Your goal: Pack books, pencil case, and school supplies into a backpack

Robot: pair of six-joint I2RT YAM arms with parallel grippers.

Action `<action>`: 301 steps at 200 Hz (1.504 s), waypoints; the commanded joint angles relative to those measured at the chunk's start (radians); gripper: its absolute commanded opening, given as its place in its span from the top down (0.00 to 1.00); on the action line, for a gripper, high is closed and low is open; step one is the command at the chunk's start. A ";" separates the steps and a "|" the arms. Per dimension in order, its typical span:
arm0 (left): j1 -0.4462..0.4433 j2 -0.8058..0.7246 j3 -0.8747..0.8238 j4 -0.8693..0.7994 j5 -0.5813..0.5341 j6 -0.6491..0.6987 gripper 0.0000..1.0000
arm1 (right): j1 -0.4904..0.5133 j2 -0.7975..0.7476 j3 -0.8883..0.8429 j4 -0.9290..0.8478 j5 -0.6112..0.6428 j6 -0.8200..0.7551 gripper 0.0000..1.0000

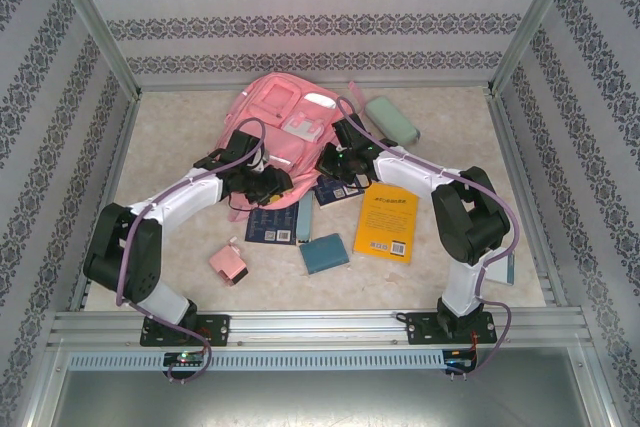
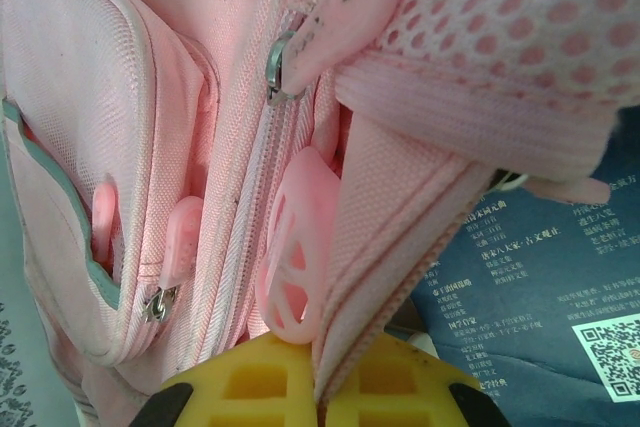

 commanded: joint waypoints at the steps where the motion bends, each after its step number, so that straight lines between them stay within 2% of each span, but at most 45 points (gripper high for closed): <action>1: -0.017 0.036 -0.009 0.062 0.007 -0.031 0.63 | 0.015 -0.004 0.003 0.029 0.018 -0.017 1.00; 89: -0.059 0.112 -0.007 0.067 -0.046 -0.050 0.69 | 0.026 0.004 0.011 0.033 0.014 -0.011 1.00; 105: -0.060 0.118 -0.012 0.075 -0.056 -0.059 0.74 | 0.027 0.002 0.011 0.032 0.015 -0.011 1.00; 154: -0.060 0.132 -0.010 0.138 -0.079 -0.112 0.75 | 0.030 0.005 0.009 0.031 0.013 -0.010 1.00; 186: -0.061 0.140 0.006 0.135 -0.093 -0.123 0.89 | 0.031 0.000 0.004 0.029 0.016 -0.011 1.00; 207: -0.061 0.119 0.012 0.088 -0.120 -0.109 1.00 | 0.029 -0.005 -0.002 0.028 0.020 -0.012 1.00; 233: -0.060 0.080 0.033 -0.017 -0.177 -0.070 1.00 | 0.024 -0.011 -0.005 0.025 0.025 -0.017 1.00; 271: -0.052 0.041 0.100 -0.299 -0.315 0.041 1.00 | -0.002 -0.034 -0.015 0.015 0.044 -0.034 1.00; 301: -0.012 0.014 0.100 -0.466 -0.416 0.136 1.00 | -0.032 -0.053 -0.021 0.003 0.053 -0.055 1.00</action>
